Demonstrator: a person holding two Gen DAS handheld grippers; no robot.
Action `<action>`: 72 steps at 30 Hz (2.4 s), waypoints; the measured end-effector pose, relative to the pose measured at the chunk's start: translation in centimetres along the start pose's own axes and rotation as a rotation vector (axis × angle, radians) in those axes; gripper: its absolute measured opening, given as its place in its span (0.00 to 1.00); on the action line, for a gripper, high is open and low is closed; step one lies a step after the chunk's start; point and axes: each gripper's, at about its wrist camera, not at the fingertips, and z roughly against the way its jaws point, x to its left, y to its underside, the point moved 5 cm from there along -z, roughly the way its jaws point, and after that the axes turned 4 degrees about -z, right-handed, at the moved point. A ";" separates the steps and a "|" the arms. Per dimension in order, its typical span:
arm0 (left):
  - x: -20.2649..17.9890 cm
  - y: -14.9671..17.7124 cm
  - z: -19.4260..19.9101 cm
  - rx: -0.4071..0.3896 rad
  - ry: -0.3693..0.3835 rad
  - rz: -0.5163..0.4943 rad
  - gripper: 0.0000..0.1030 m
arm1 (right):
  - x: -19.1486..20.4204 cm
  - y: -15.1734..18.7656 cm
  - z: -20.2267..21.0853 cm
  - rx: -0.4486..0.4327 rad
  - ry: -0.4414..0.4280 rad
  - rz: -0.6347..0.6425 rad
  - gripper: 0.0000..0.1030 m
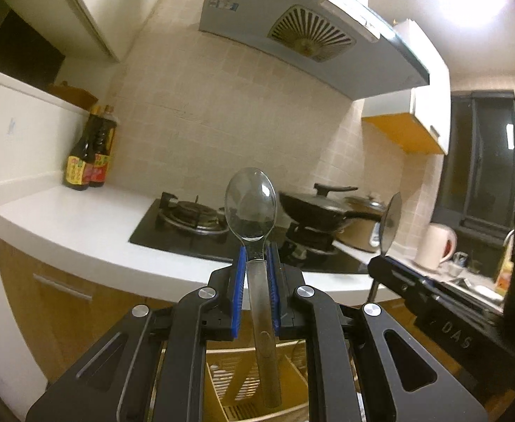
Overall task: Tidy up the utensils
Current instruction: 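Lift both clear spoons and lower them into the tan caddy, opening both tools, then move both open tools back down toward the chopsticks on the table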
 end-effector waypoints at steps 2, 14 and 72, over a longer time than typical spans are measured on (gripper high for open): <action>-0.4 0.7 -0.6 -0.006 -0.018 -0.014 0.10 | -1.0 0.7 -0.7 0.010 0.007 -0.038 0.09; -0.1 2.9 -2.1 -0.005 -0.051 -0.028 0.11 | -2.8 3.2 -2.2 0.048 0.013 -0.084 0.10; 1.8 22.1 11.9 0.964 0.040 -0.227 0.47 | -2.9 20.3 7.1 0.960 0.149 -0.188 0.29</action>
